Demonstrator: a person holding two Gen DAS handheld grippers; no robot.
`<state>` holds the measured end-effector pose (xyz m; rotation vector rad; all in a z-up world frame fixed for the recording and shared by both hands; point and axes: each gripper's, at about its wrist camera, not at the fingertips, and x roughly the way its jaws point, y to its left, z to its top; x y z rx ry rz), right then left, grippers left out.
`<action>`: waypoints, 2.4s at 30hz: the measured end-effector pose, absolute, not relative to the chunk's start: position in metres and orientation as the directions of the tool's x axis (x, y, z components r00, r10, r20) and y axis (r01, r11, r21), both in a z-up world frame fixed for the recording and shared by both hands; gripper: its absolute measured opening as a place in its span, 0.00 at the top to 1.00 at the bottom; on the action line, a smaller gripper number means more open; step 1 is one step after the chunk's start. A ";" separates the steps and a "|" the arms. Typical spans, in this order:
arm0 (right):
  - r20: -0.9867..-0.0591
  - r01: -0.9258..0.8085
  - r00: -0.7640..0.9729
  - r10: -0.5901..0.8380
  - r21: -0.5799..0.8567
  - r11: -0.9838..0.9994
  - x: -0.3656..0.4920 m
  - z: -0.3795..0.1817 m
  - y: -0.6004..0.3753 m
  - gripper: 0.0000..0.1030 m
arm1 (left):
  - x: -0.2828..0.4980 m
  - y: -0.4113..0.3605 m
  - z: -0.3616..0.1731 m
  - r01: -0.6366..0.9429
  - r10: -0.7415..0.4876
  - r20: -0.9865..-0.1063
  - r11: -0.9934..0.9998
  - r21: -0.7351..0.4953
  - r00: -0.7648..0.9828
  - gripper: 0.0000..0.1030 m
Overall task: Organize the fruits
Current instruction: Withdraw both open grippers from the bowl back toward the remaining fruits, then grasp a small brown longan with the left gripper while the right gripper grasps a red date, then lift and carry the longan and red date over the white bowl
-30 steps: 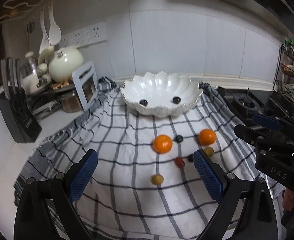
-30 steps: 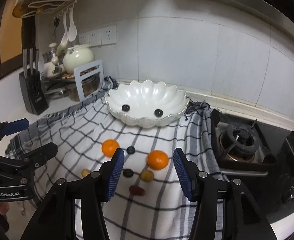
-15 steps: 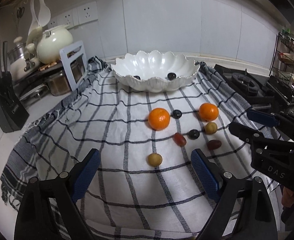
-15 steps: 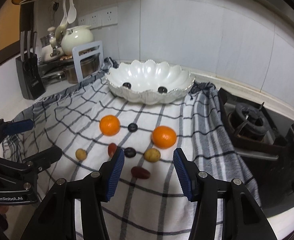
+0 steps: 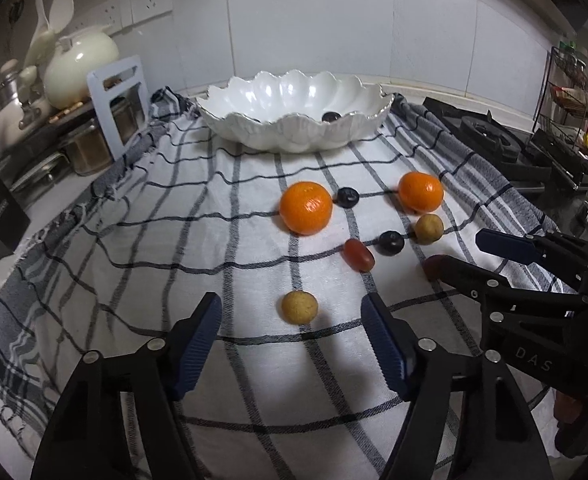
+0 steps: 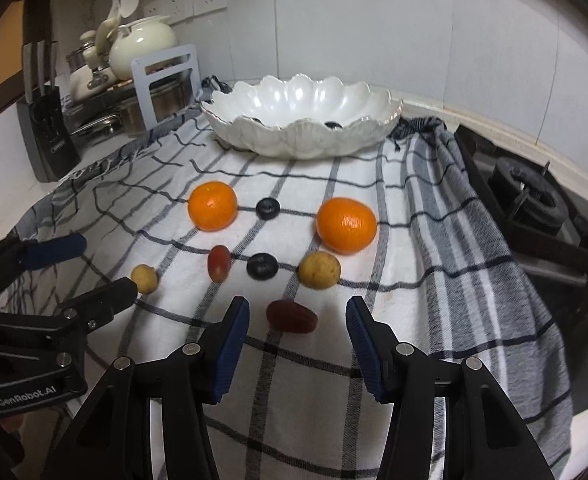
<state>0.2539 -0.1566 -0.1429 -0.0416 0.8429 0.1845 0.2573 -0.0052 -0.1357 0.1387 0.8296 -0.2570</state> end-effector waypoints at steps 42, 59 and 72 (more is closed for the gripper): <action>-0.727 -0.207 0.665 0.172 0.041 0.977 0.256 -0.140 -0.159 0.72 | 0.266 -0.012 -0.138 0.234 -0.181 -0.747 0.972 -0.034 0.640 0.77; -0.616 -0.216 0.766 0.184 0.022 0.976 0.256 -0.091 -0.169 0.72 | 0.266 -0.015 -0.090 0.204 -0.187 -0.658 0.978 -0.051 0.729 0.77; -0.523 -0.201 0.834 0.175 0.007 0.979 0.280 -0.056 -0.175 0.72 | 0.283 -0.021 -0.050 0.193 -0.176 -0.569 0.981 -0.031 0.803 0.77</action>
